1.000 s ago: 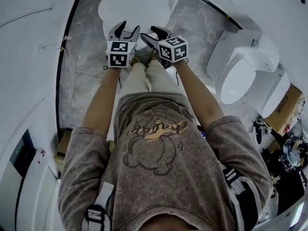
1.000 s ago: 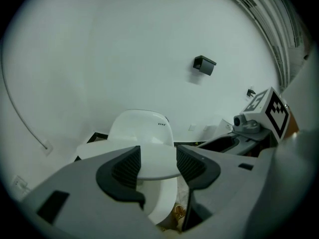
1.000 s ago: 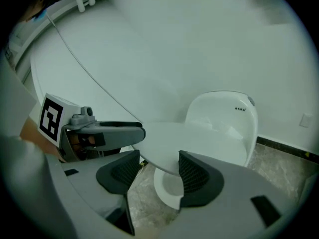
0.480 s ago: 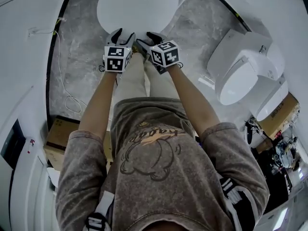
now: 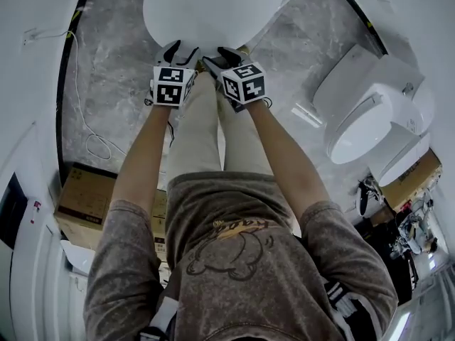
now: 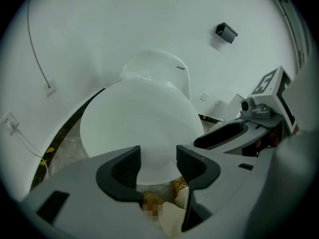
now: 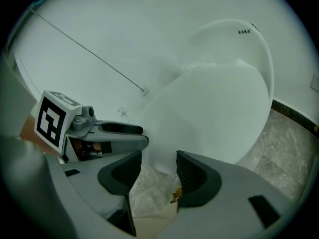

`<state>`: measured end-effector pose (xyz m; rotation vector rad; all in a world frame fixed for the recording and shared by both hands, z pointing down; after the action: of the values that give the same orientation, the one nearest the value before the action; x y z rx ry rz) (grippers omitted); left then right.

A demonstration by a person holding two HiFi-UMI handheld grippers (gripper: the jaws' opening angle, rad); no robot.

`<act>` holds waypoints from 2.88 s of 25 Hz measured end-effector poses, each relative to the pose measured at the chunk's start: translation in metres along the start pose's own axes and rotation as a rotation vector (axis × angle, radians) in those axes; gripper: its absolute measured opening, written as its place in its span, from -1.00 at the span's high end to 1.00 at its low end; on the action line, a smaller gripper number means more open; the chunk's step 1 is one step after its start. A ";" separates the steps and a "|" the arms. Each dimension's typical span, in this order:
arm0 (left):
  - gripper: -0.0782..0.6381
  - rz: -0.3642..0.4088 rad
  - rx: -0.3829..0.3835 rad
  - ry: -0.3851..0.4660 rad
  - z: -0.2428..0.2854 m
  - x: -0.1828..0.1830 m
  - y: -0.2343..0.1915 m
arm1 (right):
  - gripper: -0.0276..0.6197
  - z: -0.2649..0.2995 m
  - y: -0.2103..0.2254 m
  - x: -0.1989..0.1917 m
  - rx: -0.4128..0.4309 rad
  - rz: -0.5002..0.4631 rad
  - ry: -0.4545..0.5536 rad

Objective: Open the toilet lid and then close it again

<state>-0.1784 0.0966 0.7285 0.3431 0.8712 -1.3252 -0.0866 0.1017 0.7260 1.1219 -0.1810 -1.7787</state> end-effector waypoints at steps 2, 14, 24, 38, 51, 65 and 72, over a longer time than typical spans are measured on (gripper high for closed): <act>0.14 -0.014 0.001 -0.015 0.009 -0.012 -0.002 | 0.19 0.006 0.008 -0.010 0.002 0.007 -0.002; 0.14 -0.059 -0.006 -0.113 0.029 -0.034 -0.009 | 0.30 0.025 0.024 -0.031 -0.028 0.009 -0.043; 0.13 -0.115 -0.001 0.020 -0.026 0.077 0.006 | 0.30 -0.038 0.001 0.092 -0.063 -0.041 0.084; 0.13 0.017 -0.104 0.378 -0.163 0.344 0.099 | 0.32 -0.217 -0.098 0.312 -0.059 -0.249 0.447; 0.19 0.069 -0.240 0.575 -0.256 0.390 0.142 | 0.43 -0.334 -0.135 0.335 -0.064 -0.294 0.695; 0.76 0.144 -0.132 0.766 -0.262 0.375 0.137 | 0.83 -0.342 -0.113 0.324 -0.157 -0.381 0.793; 0.76 0.120 -0.088 0.754 -0.262 0.367 0.121 | 0.83 -0.338 -0.113 0.324 -0.147 -0.374 0.802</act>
<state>-0.1594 0.0477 0.2647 0.8408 1.5022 -1.0373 0.0660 0.0193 0.2765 1.7403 0.6645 -1.4750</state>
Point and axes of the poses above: the fingertips, and each gripper's own axes: z forward along the fingers, y to its right, x out of its top, the point moved 3 cm from there along -z, backward along the fingers, and after that the axes turned 15 degrees about y, right-handed, at the moved point
